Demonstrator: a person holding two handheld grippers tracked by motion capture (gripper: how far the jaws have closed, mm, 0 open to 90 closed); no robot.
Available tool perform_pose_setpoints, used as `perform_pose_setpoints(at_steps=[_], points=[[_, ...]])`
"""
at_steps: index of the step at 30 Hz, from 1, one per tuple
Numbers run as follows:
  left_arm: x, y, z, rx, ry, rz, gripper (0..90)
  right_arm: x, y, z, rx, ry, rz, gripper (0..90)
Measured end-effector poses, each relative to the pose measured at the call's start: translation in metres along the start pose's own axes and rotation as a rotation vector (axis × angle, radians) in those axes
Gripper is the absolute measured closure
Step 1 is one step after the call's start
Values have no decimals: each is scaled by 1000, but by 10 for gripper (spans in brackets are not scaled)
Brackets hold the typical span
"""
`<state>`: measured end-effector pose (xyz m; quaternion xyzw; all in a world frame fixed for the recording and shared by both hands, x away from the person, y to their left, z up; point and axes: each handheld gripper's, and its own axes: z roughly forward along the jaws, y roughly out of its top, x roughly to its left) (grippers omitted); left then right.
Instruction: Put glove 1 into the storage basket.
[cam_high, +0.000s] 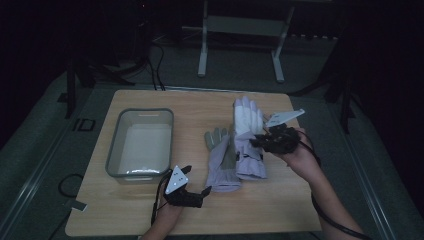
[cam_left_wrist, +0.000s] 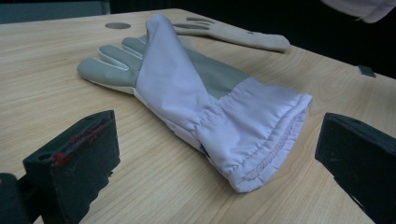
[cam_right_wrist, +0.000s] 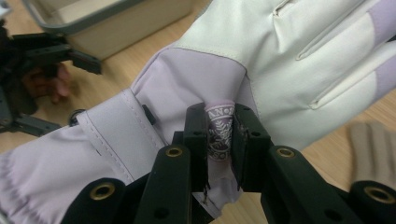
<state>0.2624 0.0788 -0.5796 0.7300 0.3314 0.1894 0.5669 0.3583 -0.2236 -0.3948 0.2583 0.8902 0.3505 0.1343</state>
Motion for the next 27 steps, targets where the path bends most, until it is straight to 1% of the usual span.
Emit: perform_pose_setpoints(at_steps=[3,4,5,6,7,8,9,10,12,13,14,15,18,19,20,24,27], points=[[-3,0,-2,-22,-13,15,0,9,10,14,21,8,-7,774],[-3,0,-3,-28,-10,22,0,11,12,20,27,13,-2,774],[-3,0,-3,-31,-12,20,0,13,13,25,35,15,2,774],[-3,0,-3,-25,-10,22,0,15,14,32,49,20,-1,774],[-4,0,-3,-24,-1,28,0,17,15,40,64,25,15,774],[-4,0,-4,-32,2,31,0,19,15,46,73,24,16,774],[-4,0,-4,-37,-4,29,0,22,15,52,88,21,7,774],[-4,0,-5,-38,0,28,0,24,15,59,95,24,2,773],[-3,0,-4,-37,-3,19,0,28,15,71,115,26,2,773],[-3,0,-4,-34,-1,19,0,31,13,81,139,21,8,772],[-3,0,-4,-31,0,20,0,31,13,81,139,21,8,772],[-3,0,-4,-36,-3,17,0,31,12,87,151,14,16,772],[-3,0,-4,-29,-5,16,0,31,9,102,191,-14,24,771],[-3,0,-4,-31,-3,15,0,31,8,106,204,-25,24,770],[-3,0,-4,-29,-1,17,0,32,6,110,219,-30,13,767],[-2,-1,-3,-21,-5,10,0,29,-1,123,240,-21,34,758],[-3,-1,-3,-29,-8,10,0,30,-6,129,245,-6,34,752]])
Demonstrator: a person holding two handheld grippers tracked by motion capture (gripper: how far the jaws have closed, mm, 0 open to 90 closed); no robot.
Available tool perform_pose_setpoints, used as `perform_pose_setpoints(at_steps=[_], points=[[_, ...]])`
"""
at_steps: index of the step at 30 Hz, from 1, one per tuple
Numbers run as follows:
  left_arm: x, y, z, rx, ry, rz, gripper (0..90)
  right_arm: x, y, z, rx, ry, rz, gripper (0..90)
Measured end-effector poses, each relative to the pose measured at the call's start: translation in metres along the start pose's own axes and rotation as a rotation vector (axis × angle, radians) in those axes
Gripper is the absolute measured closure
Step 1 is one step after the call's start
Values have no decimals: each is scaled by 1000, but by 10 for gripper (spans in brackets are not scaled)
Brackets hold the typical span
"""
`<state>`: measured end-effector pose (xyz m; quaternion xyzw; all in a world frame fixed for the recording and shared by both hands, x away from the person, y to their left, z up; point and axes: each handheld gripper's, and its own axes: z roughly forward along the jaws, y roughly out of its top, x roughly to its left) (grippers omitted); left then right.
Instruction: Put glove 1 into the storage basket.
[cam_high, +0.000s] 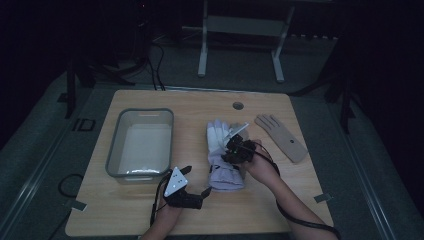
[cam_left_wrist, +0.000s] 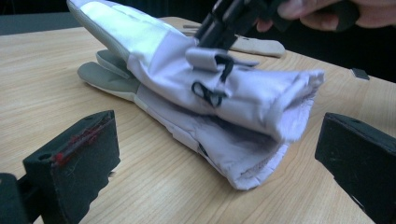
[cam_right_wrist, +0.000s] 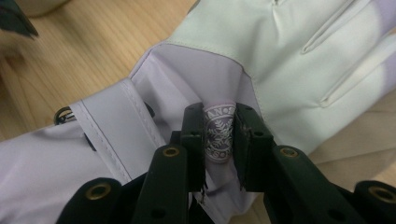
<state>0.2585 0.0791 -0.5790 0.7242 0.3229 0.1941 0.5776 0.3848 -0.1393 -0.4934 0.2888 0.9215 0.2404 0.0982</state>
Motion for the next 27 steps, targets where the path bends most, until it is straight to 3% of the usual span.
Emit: perform_pose_setpoints(at_steps=[8,11,14,18,21,23,24,27], points=[[0,0,1,7,2,-3,0,1,-17,-4,5,-3,0,746],[0,0,1,7,4,-8,0,0,-26,-7,2,10,9,697],[1,0,2,15,4,-22,0,-4,-29,-7,-26,41,36,621],[2,2,1,21,13,-52,0,-5,-30,-13,-70,53,27,530],[0,6,0,22,32,-60,0,-5,-30,-21,-97,57,19,523],[0,10,-2,28,36,-63,0,-15,-31,-41,-171,46,54,465],[1,11,-2,28,41,-72,3,-18,-32,-46,-191,35,72,381],[2,19,-1,41,34,-102,4,-30,-34,-55,-238,39,149,268]])
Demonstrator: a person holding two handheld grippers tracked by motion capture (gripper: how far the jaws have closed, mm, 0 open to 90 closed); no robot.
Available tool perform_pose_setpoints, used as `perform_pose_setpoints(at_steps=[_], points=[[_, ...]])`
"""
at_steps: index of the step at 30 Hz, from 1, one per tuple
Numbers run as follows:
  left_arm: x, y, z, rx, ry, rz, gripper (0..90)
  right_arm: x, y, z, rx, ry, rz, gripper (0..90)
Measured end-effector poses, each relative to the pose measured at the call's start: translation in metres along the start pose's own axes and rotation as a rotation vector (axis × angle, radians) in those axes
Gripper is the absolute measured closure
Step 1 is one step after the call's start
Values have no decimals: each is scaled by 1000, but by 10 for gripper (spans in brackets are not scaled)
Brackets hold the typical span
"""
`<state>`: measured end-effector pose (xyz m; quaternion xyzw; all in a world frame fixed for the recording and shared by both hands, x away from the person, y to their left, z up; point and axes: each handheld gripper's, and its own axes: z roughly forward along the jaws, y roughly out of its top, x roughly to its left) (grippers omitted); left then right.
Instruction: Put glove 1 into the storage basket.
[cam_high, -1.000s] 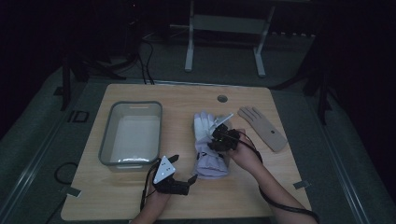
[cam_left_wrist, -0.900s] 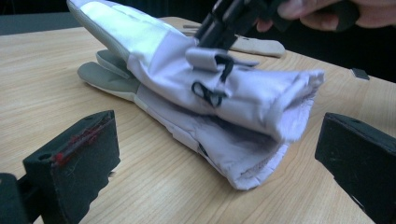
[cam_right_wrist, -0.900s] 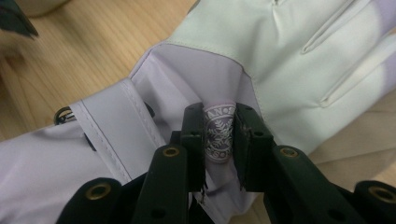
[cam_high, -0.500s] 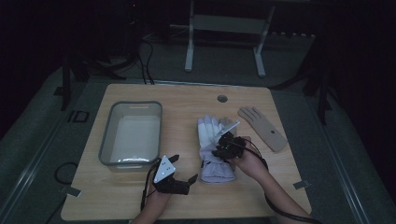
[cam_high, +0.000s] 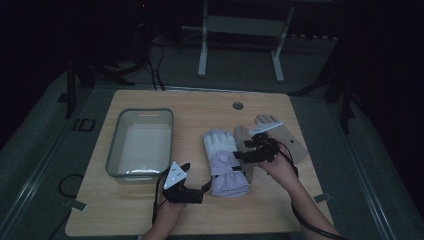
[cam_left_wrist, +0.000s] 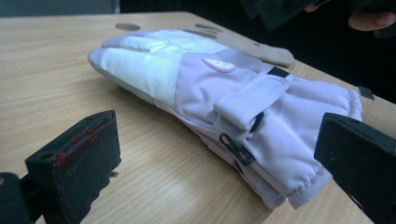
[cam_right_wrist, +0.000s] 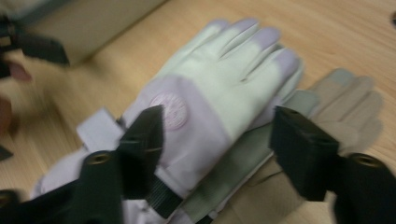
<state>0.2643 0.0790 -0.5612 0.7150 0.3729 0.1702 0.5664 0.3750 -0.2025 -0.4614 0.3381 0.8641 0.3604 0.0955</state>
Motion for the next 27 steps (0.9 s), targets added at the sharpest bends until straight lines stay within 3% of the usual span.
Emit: perform_pose_setpoints(at_steps=[1,2,5,6,8,11,12,13,15,16,18,19,20,21,24,25,27], points=[[0,3,1,2,2,-11,4,0,0,0,0,0,0,268],[-1,5,2,4,-2,-23,4,-6,0,-3,-32,29,39,187],[-3,10,4,28,-12,-31,4,-7,0,-3,-52,27,47,188],[-6,15,8,63,-14,-35,4,-9,-2,0,-91,13,27,216],[-8,17,11,81,-24,-47,4,-8,-4,5,-112,24,-3,205],[-9,20,15,113,-23,-52,4,-8,-4,15,-40,43,69,168],[-10,21,16,122,-16,-54,4,-7,-5,18,-35,60,83,111],[-10,21,19,135,-9,-56,4,-7,-6,21,-46,71,93,111],[-10,22,22,149,-6,-77,4,-6,-6,28,-52,1,121,111],[-10,23,25,177,7,-80,5,-7,-7,31,-46,-12,134,112],[-11,23,29,190,12,-79,6,-8,-9,37,-24,-18,153,192],[-12,23,31,210,38,-75,58,-9,-11,39,-10,-14,164,272],[-12,23,31,210,38,-75,113,-10,-13,41,14,-31,175,293],[-12,21,35,230,36,-104,122,-11,-15,43,30,-33,180,307],[-13,18,42,288,13,-122,133,-15,-24,48,79,-42,222,315],[-13,17,43,295,-4,-142,140,-17,-26,49,99,-35,236,316],[-14,16,47,310,-5,-144,142,-21,-31,53,128,-1,265,321]])
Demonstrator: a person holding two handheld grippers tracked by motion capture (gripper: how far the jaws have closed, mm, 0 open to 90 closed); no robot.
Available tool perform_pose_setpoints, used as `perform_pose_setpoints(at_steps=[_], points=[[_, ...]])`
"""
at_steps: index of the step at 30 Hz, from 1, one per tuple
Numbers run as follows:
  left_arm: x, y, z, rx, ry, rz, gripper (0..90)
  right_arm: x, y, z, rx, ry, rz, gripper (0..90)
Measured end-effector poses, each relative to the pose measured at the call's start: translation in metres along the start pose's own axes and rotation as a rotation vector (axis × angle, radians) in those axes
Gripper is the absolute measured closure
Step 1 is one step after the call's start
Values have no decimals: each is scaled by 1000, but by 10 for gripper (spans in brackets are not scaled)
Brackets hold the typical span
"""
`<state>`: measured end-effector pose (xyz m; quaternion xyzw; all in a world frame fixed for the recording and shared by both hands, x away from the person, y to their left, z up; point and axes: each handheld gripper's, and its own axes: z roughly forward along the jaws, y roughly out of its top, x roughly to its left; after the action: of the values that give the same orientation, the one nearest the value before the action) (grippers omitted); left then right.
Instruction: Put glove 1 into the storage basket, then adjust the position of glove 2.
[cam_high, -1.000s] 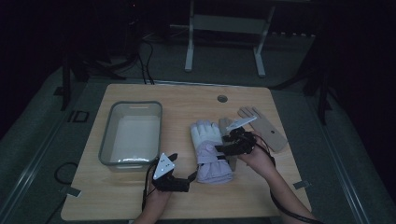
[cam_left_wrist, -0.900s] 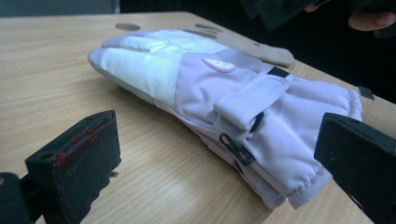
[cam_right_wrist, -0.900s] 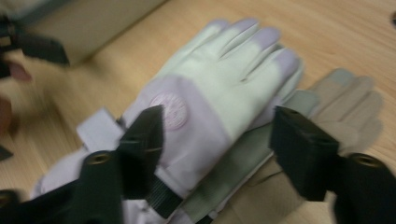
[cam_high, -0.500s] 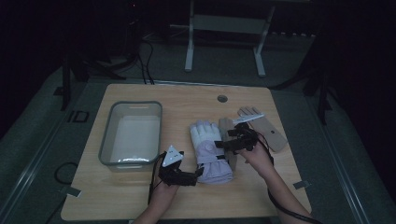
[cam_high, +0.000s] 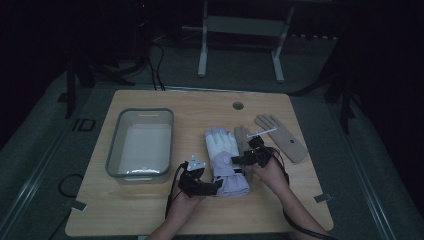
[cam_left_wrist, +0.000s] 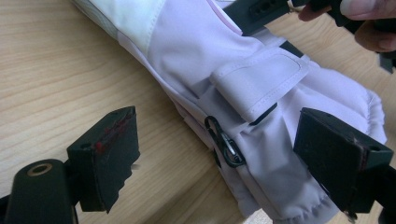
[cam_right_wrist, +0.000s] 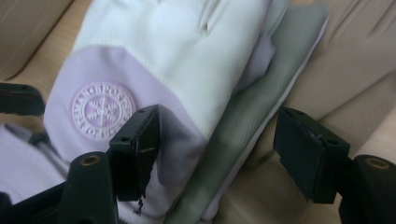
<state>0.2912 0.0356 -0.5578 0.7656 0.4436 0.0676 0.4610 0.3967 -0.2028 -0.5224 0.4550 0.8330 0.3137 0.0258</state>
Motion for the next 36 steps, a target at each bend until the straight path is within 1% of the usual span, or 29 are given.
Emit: perform_pose_setpoints(at_steps=[1,2,3,5,6,7,8,9,10,11,13,15,16,17,18,21,24,27,30,31,32,35,36], points=[[0,0,0,0,0,0,143,0,0,0,0,0,0,321],[0,0,3,17,-7,-8,143,-1,-1,2,21,15,11,361],[0,0,5,26,-10,-13,143,-2,-2,4,47,46,24,400],[0,0,10,51,-23,-26,152,-3,-2,5,65,71,26,504],[0,-1,12,57,-27,-32,153,-3,-2,6,70,82,21,541],[0,-1,15,72,-36,-37,168,-3,-3,6,72,83,15,592],[0,-1,16,83,-52,-48,203,-2,-4,5,75,87,5,619],[1,-2,18,98,-90,-53,220,-2,-4,5,69,85,-3,644],[2,-1,19,104,-117,-59,313,-1,-5,5,62,87,-8,673],[2,-1,20,113,-143,-70,378,0,-6,4,57,85,-15,688],[3,0,21,132,-160,-69,416,2,-7,4,42,82,-27,718],[3,0,20,138,-166,-76,511,5,-7,3,19,72,-43,751],[3,1,19,140,-174,-78,551,6,-7,2,14,71,-42,763],[3,1,17,141,-176,-77,605,7,-7,1,12,71,-45,769],[3,1,15,143,-178,-78,658,8,-7,-1,-1,75,-48,773],[0,3,12,149,-173,-55,716,12,-7,-6,-15,74,-53,779],[-1,5,8,155,-176,-47,736,17,-6,-12,-33,72,-70,782],[-1,8,5,147,-176,-48,743,22,-4,-18,-54,70,-86,784],[-1,17,-6,133,-167,-26,747,25,1,-25,-81,85,-91,784],[-1,17,-6,133,-167,-26,747,25,1,-25,-81,85,-91,784],[-2,21,-10,130,-161,-17,748,29,6,-31,-99,90,-99,784],[0,33,-22,123,-144,3,748,34,13,-36,-128,92,-115,783],[1,36,-25,118,-140,4,748,36,15,-38,-136,92,-119,783]])
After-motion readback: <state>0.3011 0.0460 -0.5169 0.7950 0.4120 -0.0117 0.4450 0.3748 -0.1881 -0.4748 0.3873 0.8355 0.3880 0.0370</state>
